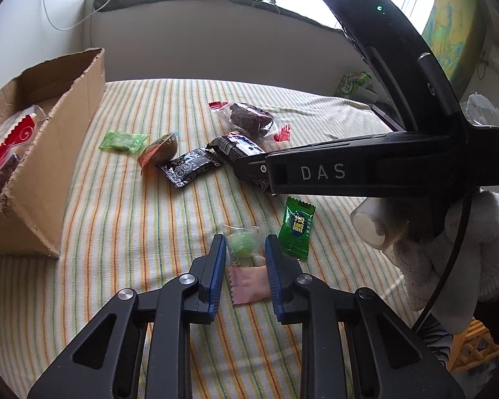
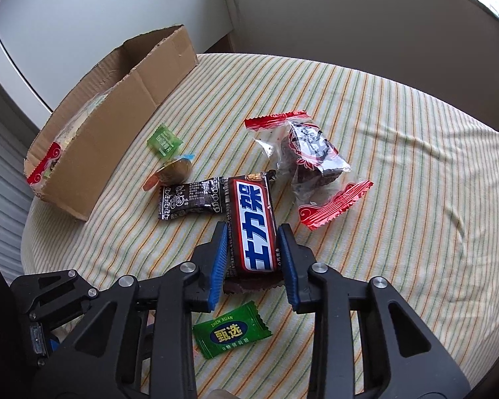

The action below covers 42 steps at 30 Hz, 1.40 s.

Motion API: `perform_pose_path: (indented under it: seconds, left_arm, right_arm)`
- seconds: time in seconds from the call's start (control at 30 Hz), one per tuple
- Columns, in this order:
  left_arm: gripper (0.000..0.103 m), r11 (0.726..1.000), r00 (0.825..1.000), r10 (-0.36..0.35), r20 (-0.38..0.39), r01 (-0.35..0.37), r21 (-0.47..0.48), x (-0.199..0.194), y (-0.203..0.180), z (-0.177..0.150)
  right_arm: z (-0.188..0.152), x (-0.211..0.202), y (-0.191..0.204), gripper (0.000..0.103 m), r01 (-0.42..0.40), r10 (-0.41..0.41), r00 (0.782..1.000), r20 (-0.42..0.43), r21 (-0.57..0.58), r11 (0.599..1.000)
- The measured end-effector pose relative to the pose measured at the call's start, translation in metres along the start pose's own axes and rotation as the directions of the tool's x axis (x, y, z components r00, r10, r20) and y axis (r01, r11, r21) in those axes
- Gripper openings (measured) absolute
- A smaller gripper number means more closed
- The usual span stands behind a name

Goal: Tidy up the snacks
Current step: 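Grasp the blue-white chocolate bar with the right tool while the left tool moves toward the green ball candy, then close the left tool on the clear-wrapped green ball candy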

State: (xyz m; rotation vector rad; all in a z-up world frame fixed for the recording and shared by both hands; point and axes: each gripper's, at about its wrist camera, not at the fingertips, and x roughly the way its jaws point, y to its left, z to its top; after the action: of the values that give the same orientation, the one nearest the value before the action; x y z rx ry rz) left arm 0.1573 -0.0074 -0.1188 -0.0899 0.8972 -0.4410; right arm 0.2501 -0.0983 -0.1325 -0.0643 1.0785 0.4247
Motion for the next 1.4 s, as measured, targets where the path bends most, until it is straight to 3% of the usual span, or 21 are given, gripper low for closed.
perform_pose_path:
  seconds: [0.5, 1.03, 1.2, 1.27, 1.4]
  left_arm:
    - [0.018, 1.0, 0.999, 0.008, 0.034, -0.007, -0.024, -0.012, 0.011, 0.003]
    - [0.018, 0.999, 0.991, 0.0, 0.132, 0.004, -0.031, -0.045, 0.016, 0.013]
    - [0.018, 0.998, 0.996, -0.031, 0.088, 0.037, -0.06, -0.034, 0.025, 0.012]
    - [0.018, 0.997, 0.996, -0.061, 0.07, 0.064, -0.037, -0.032, 0.02, 0.008]
    - [0.018, 0.999, 0.995, -0.046, 0.086, 0.044, 0.024, -0.032, 0.006, 0.004]
  right_arm:
    - [-0.015, -0.019, 0.003, 0.03, -0.025, 0.025, 1.0, 0.017, 0.007, 1.0]
    - [-0.012, -0.078, 0.013, 0.03, 0.0, 0.002, 0.991, 0.131, -0.01, 1.0]
    - [-0.015, -0.077, 0.011, 0.03, 0.018, -0.016, 0.992, 0.123, -0.009, 1.0]
    - [-0.017, -0.075, 0.008, 0.03, 0.015, -0.015, 0.993, 0.118, 0.002, 1.0]
    - [-0.02, -0.074, 0.003, 0.03, 0.018, -0.019, 0.993, 0.116, 0.01, 1.0]
